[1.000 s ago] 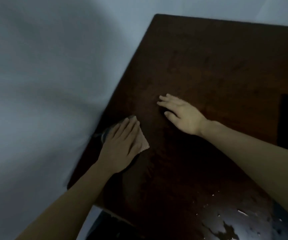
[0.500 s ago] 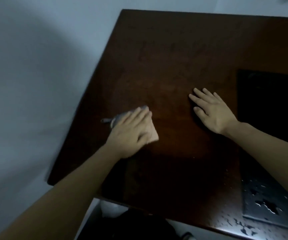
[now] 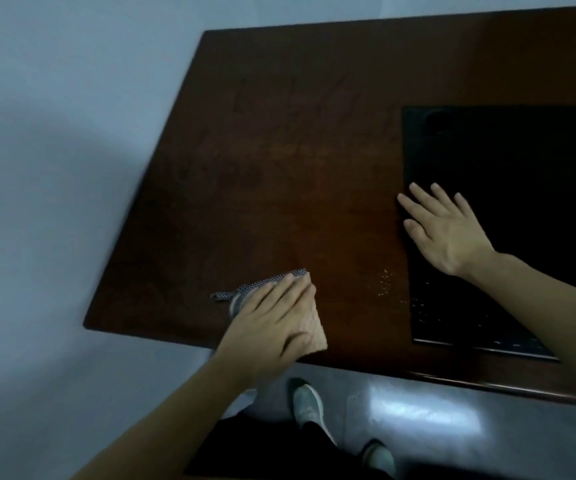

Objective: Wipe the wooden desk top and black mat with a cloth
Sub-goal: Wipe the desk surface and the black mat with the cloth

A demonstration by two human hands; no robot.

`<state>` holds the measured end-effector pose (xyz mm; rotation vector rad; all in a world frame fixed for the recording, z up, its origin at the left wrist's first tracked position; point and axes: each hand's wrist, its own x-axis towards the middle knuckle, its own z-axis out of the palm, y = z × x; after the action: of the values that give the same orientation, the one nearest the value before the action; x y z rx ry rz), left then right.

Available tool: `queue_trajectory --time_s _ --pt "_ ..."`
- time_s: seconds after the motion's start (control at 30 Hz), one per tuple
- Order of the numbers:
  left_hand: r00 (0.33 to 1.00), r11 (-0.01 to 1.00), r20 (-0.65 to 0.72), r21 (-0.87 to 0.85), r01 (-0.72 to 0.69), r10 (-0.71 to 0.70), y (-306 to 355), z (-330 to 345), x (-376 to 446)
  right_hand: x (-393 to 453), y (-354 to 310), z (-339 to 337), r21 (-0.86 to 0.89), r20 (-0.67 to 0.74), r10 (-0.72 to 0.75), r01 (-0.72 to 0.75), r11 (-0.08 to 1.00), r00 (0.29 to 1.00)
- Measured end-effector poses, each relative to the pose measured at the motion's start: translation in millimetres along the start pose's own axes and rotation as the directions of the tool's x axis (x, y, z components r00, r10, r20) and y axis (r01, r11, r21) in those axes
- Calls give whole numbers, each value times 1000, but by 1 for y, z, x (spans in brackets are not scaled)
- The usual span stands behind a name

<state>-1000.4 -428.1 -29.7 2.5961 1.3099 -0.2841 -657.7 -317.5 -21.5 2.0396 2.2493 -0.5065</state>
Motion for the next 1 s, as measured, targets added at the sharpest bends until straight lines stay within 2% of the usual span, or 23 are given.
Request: queue_trajectory --time_s 0.13,0.37,0.43,0.57,0.7,0.77,0.9,1.0 --pt "998 998 -39 -53 43 -45 -19 -12 32 -11 4 3 17 1 1 -1 1000 1000" --pt "948 956 -127 -67 285 -292 -48 -36 133 -9 8 20 -11 -85 10 -11 1000 996" --pt "957 966 -137 -70 249 -257 -38 -35 130 -8 9 18 -23 -65 7 -9 1000 998" --pt "995 1000 -98 -15 -11 10 11 -25 83 -8 5 5 30 11 26 -26 999 1000" --pt "967 967 -36 43 -252 254 36 -16 65 -20 5 -5 57 -1 62 -62 996 998" --pt "962 963 -57 18 -268 269 26 -24 88 -28 10 -3 73 -21 100 -98 992 995" --pt "984 994 -143 6 -109 109 22 -35 149 -42 23 0 101 -47 168 -163 981 985" --pt "988 993 -137 -82 -87 75 29 -35 165 -49 21 2 101 -47 206 -200 974 977"
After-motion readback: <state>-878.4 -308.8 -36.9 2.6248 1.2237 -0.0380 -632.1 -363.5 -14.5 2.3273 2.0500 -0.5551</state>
